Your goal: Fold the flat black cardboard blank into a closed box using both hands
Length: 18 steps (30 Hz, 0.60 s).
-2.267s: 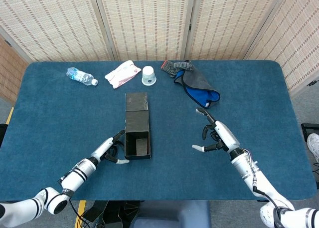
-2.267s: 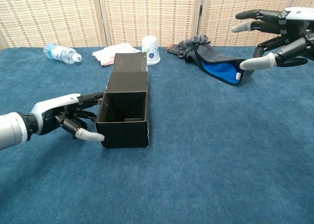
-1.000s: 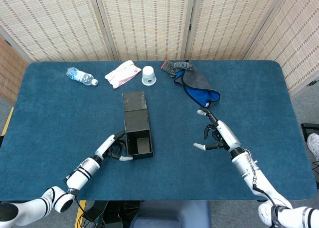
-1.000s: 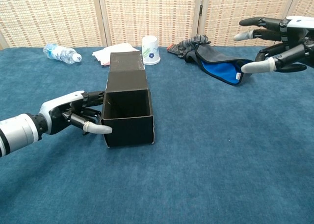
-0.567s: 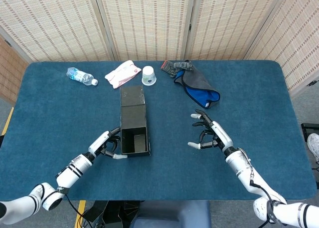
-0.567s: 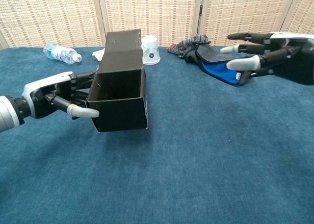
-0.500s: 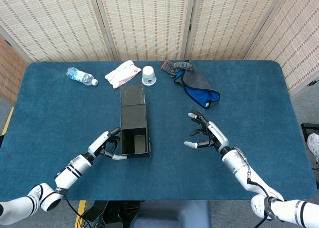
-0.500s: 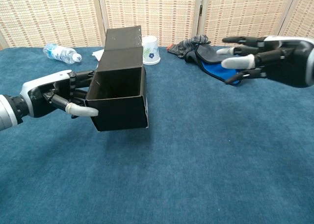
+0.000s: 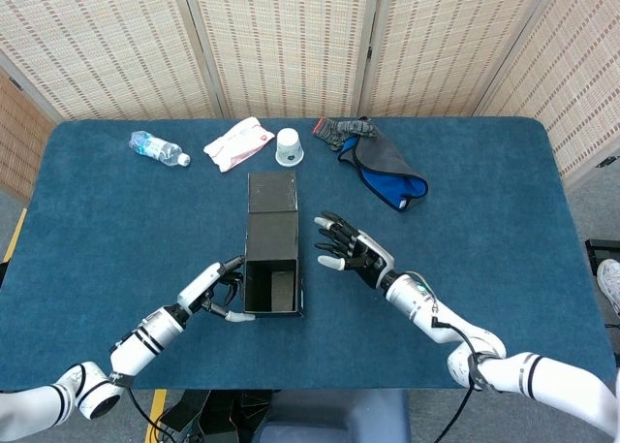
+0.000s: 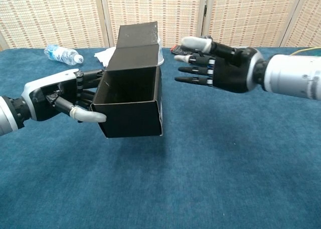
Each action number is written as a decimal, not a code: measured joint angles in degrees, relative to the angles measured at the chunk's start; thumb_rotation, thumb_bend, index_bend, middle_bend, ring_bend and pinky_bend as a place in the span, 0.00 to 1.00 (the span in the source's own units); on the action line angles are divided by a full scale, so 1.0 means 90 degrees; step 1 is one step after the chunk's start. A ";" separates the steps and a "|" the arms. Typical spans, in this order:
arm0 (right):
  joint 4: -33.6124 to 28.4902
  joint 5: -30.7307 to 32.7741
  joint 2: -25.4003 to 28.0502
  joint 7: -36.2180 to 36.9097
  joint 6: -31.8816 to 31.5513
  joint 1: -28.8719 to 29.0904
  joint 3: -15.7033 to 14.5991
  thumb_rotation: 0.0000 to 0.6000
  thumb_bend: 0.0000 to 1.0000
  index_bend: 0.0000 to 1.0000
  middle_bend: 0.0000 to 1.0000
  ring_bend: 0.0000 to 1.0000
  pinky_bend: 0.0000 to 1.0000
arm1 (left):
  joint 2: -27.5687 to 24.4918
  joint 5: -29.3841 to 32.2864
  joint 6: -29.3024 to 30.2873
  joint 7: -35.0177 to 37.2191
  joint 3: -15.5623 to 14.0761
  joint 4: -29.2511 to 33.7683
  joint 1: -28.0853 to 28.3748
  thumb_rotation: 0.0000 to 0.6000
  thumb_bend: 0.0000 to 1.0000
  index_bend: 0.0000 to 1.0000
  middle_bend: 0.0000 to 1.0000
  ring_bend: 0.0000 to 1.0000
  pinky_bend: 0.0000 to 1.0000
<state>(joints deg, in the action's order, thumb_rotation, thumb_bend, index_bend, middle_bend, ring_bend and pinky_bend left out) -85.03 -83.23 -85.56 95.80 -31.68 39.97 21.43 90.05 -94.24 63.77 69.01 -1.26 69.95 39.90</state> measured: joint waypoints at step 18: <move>0.2593 -0.1711 -0.1106 0.3981 -0.2014 0.1541 -0.1188 1.00 0.00 0.00 0.00 0.00 0.09 | 0.0106 0.0141 -0.0319 -0.0249 -0.0031 0.0077 0.0191 1.00 0.15 0.25 0.24 0.57 0.75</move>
<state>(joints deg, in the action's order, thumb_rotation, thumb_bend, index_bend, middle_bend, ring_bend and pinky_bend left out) -61.69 -98.62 -95.51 131.63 -49.81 53.83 10.74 91.00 -92.97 60.90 66.76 -1.54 70.65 41.62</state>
